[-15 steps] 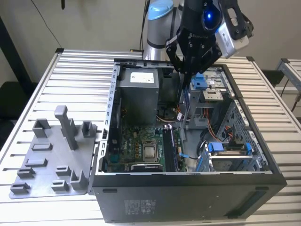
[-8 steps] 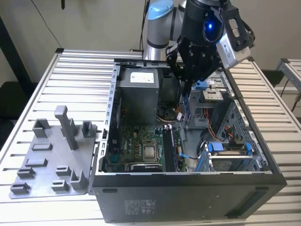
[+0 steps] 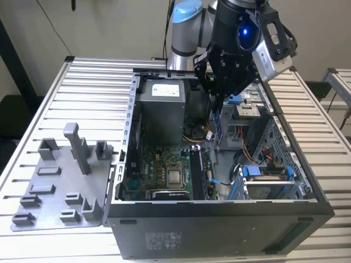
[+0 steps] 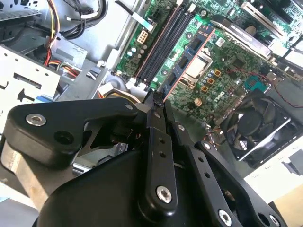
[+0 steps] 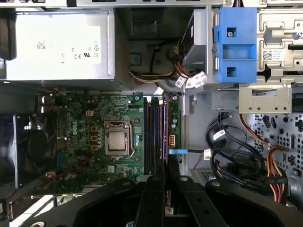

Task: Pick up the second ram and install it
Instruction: 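Insert the second ram into the second slot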

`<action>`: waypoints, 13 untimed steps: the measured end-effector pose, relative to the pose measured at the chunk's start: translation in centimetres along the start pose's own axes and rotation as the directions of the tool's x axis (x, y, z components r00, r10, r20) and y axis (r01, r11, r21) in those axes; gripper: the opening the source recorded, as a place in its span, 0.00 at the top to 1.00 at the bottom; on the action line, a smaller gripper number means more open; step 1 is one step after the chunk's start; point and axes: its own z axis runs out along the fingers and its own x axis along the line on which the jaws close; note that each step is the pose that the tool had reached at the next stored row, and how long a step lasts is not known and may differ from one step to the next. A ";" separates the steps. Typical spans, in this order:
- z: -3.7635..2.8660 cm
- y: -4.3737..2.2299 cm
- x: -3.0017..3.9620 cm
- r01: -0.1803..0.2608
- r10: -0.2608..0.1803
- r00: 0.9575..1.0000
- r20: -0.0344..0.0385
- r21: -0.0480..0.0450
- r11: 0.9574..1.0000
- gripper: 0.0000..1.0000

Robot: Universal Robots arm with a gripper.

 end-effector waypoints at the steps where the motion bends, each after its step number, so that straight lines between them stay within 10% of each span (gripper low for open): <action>1: 0.00 0.00 0.00 0.000 0.000 1.000 0.000 0.000 1.000 0.86; 13: 0.44 0.31 0.01 0.000 0.000 1.000 0.002 0.003 1.000 0.86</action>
